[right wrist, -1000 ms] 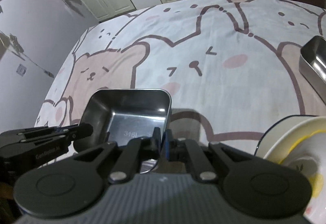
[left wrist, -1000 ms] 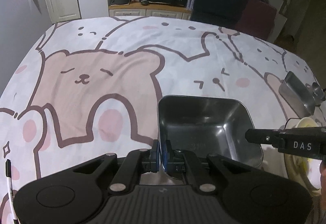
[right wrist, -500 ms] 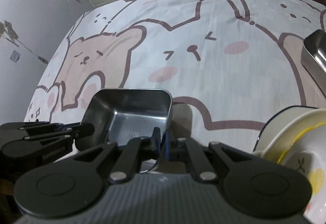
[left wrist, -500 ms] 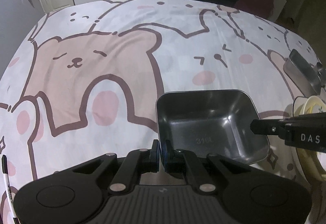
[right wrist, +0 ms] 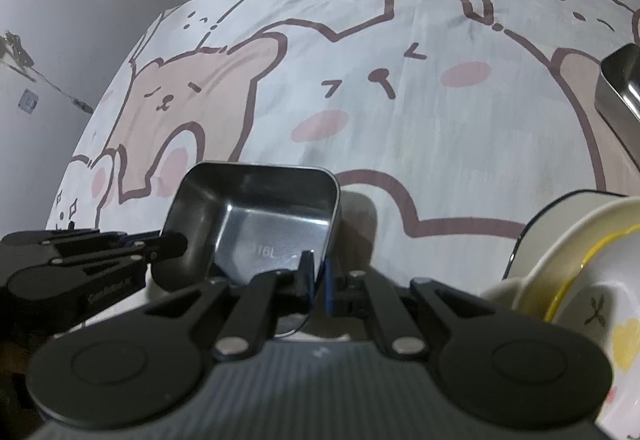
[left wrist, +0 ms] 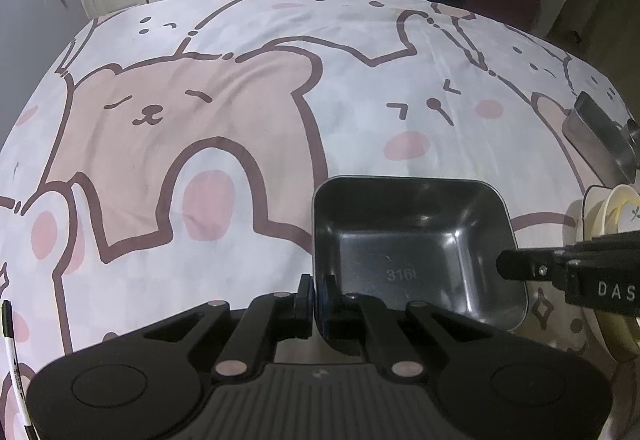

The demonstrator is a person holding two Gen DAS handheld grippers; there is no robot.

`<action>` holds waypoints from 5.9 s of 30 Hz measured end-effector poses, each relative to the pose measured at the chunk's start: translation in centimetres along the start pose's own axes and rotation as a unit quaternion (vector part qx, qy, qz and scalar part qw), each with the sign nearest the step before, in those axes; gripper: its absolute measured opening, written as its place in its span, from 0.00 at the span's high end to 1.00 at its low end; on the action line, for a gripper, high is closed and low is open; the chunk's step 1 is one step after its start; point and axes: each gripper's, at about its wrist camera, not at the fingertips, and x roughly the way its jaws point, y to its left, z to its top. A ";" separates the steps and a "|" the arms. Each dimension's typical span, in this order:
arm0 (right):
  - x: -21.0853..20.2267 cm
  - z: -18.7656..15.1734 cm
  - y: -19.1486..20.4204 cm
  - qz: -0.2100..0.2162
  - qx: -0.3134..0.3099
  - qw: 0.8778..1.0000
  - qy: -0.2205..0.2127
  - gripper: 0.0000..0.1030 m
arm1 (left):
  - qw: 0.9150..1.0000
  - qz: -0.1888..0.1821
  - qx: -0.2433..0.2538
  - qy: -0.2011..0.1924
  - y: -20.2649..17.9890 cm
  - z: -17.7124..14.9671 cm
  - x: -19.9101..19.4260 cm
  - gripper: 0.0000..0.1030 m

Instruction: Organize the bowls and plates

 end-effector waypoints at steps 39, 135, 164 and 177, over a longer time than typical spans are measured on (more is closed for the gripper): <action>-6.0 -0.2 -2.1 0.028 -0.010 0.997 -0.067 0.24 | 0.997 0.009 0.018 -0.072 -1.9 1.5 -4.2 0.01; -10.7 0.5 -29.3 -0.131 0.188 0.964 -0.134 0.98 | 0.984 -0.167 0.058 0.003 -28.7 12.5 9.0 0.95; -17.3 1.3 -13.4 -0.036 0.094 0.963 -0.250 0.97 | 0.976 -0.141 -0.018 -0.163 -13.2 9.7 -8.3 0.94; -15.5 1.0 -5.8 0.023 0.046 0.971 -0.232 0.96 | 0.977 -0.101 -0.055 -0.179 -4.4 4.6 -11.9 0.94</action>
